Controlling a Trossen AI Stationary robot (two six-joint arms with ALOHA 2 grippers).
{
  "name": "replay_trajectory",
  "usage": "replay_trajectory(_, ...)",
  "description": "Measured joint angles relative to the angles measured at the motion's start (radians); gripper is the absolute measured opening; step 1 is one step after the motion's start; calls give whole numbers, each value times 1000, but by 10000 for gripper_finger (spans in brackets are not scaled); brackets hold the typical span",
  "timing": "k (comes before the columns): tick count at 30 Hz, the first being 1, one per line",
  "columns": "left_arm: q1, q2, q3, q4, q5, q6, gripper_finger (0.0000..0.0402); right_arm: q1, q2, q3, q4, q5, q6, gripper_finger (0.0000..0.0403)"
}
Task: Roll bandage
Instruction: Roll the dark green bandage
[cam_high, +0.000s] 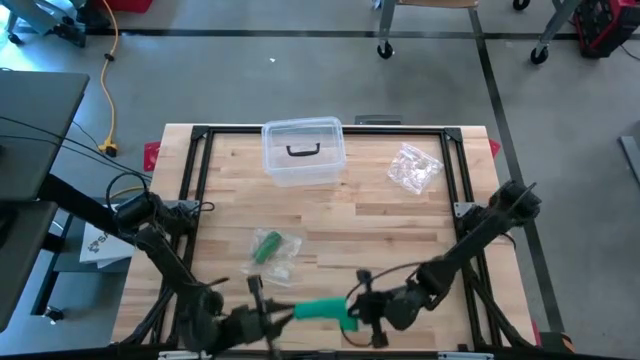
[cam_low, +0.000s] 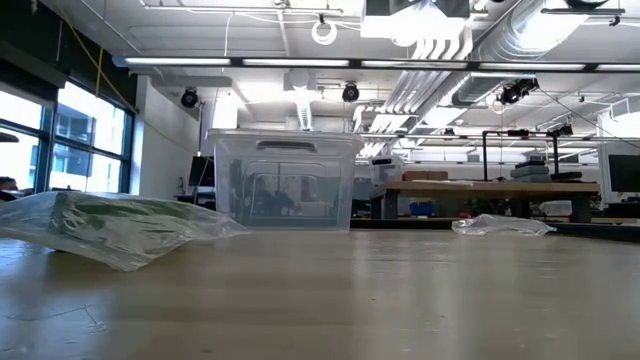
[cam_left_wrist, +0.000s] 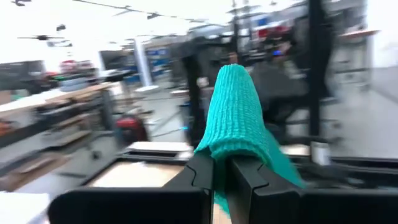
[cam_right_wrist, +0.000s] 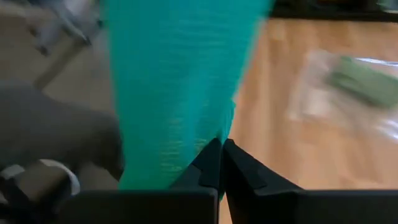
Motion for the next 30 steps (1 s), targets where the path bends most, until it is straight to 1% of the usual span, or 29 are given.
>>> replay_trajectory(2,29,0,0,3,-31,26,12,23,50,10,97,16,7,0)
replay_trajectory(4,62,0,-1,-2,-49,35,12,48,91,39,135,41,5,0)
replay_trajectory(9,115,0,-1,-32,-59,74,12,118,117,117,145,105,1,0)
replay_trajectory(13,121,0,-1,-30,-48,106,12,170,117,140,134,126,0,0)
replay_trajectory(15,116,0,-1,-32,0,110,12,182,117,140,117,126,4,0)
replay_trajectory(17,106,0,-1,-31,69,110,12,184,117,140,55,142,27,0)
replay_trajectory(21,87,0,-1,-35,228,72,12,154,119,140,-40,256,38,0)
replay_trajectory(23,74,0,-1,-42,290,31,12,130,118,140,-71,288,32,0)
replay_trajectory(27,52,0,-1,-82,368,-94,12,88,84,140,-118,296,-12,0)
replay_trajectory(29,42,0,0,-105,408,-171,12,76,53,140,-162,334,-28,0)
replay_trajectory(30,37,0,0,-115,434,-208,12,74,37,140,-196,374,-35,0)
